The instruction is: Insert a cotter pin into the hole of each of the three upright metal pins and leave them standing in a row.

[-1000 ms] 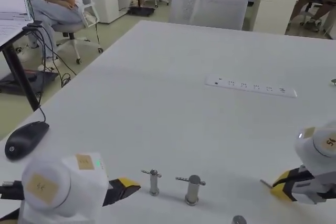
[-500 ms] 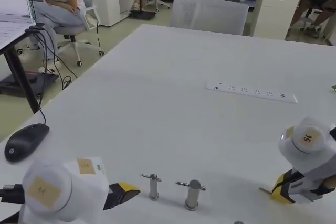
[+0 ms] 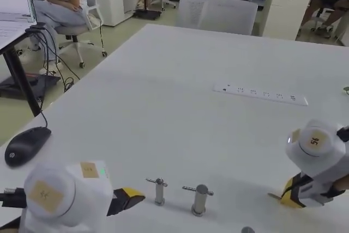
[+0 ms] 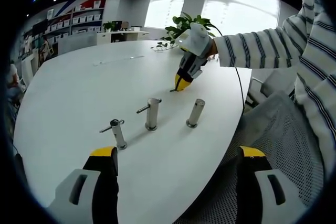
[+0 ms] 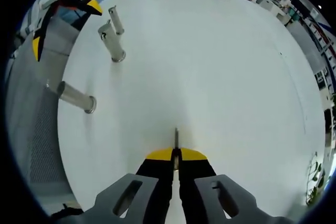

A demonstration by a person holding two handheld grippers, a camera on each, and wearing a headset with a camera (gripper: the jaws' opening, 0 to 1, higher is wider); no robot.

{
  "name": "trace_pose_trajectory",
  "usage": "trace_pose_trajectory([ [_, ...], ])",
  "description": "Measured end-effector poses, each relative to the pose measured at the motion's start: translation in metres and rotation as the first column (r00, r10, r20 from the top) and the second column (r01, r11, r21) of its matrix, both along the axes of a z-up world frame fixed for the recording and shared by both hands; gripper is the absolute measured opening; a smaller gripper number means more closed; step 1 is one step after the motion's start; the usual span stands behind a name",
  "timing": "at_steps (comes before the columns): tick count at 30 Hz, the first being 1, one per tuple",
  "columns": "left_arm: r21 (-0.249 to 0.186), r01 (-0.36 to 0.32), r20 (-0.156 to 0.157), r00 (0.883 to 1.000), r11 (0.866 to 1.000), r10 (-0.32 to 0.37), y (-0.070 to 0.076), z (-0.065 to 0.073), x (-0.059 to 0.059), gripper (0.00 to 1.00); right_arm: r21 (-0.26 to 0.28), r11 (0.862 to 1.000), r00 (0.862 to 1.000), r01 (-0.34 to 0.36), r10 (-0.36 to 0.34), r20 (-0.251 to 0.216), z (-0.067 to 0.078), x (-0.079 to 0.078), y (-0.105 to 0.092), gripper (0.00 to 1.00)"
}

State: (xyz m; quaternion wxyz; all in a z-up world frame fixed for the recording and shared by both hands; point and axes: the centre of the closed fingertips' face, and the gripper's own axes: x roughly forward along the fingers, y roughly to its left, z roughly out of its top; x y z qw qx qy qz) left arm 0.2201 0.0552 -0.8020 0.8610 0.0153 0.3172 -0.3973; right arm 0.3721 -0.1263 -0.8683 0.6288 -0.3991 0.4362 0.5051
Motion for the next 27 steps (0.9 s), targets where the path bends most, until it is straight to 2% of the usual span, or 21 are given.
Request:
trace_pose_trajectory([
  [5, 0.002, 0.001, -0.002, 1.0, 1.0, -0.001, 0.0, -0.001, 0.0, 0.94, -0.013, 1.0, 1.0, -0.005, 0.005, 0.004, 0.001, 0.001, -0.004, 0.02],
  [27, 0.006, 0.012, -0.004, 1.0, 1.0, -0.012, -0.004, -0.001, 0.0, 0.93, 0.023, 1.0, 1.0, 0.018, -0.018, 0.004, 0.019, -0.009, -0.011, 0.02],
])
